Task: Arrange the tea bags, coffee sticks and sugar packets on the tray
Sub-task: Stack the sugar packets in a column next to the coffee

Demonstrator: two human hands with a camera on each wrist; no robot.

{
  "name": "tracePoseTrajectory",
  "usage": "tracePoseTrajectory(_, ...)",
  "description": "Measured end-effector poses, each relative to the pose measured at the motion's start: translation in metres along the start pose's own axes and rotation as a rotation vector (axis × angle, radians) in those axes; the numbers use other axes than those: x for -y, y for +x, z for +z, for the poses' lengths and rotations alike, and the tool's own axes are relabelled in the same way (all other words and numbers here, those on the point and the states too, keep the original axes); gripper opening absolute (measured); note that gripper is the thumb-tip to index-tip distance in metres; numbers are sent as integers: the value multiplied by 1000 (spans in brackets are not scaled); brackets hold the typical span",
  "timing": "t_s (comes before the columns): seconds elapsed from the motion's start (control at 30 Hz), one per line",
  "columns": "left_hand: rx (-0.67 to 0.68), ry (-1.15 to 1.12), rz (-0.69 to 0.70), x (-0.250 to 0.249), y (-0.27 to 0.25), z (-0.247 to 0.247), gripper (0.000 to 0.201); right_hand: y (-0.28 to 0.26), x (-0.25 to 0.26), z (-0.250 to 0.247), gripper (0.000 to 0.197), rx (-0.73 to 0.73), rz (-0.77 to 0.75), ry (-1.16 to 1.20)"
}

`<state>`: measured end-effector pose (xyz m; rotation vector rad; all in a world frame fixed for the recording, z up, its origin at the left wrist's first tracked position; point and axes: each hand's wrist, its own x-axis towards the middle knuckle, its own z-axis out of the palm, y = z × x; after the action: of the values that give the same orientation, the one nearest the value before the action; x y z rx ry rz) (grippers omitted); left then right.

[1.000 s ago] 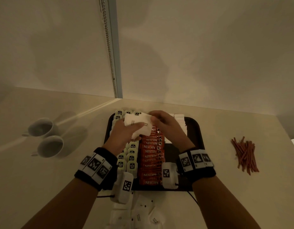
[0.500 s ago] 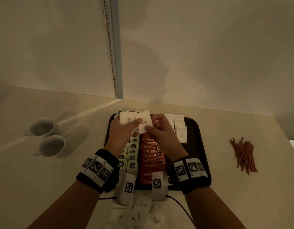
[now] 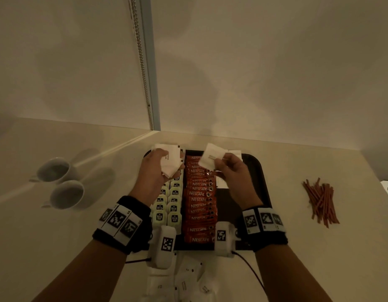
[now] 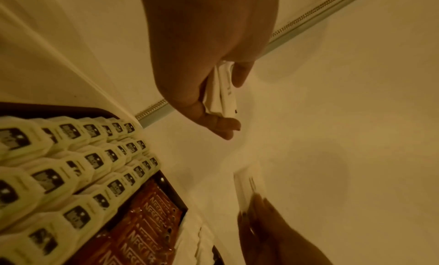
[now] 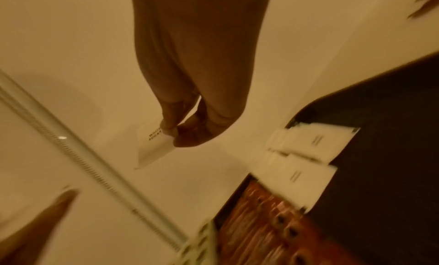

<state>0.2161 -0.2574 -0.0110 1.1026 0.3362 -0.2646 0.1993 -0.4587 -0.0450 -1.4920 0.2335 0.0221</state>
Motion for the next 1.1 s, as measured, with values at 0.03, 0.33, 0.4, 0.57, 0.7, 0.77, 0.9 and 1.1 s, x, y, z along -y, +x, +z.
tracePoseTrajectory(0.03,13,-46,-19,0,0,-3,27,4,-4,-13,8,-39,7,-58)
tracePoseTrajectory(0.33,0,-147,-62,7,0,-10,36,18,-65,-75,28,-173,233,-711)
tracePoseTrajectory(0.4,2,-136,-71,9,1,-9,37,20,-71,-74,26,-186,256,-715)
tracePoseTrajectory(0.57,40,-140,-84,10,0,-11,33,26,-76,-66,22,-211,273,-717)
tracePoseTrajectory(0.7,65,-159,-112,9,1,-12,33,27,-78,-59,24,-242,229,-750)
tracePoseTrajectory(0.77,60,-167,-106,10,1,-13,32,26,-79,-56,24,-249,205,-791)
tracePoseTrajectory(0.9,73,-172,-89,10,0,-10,28,27,-79,-51,25,-262,169,-862)
tracePoseTrajectory(1.1,51,45,-70,15,5,-9,18,24,-28,-4,15,-7,-83,-532)
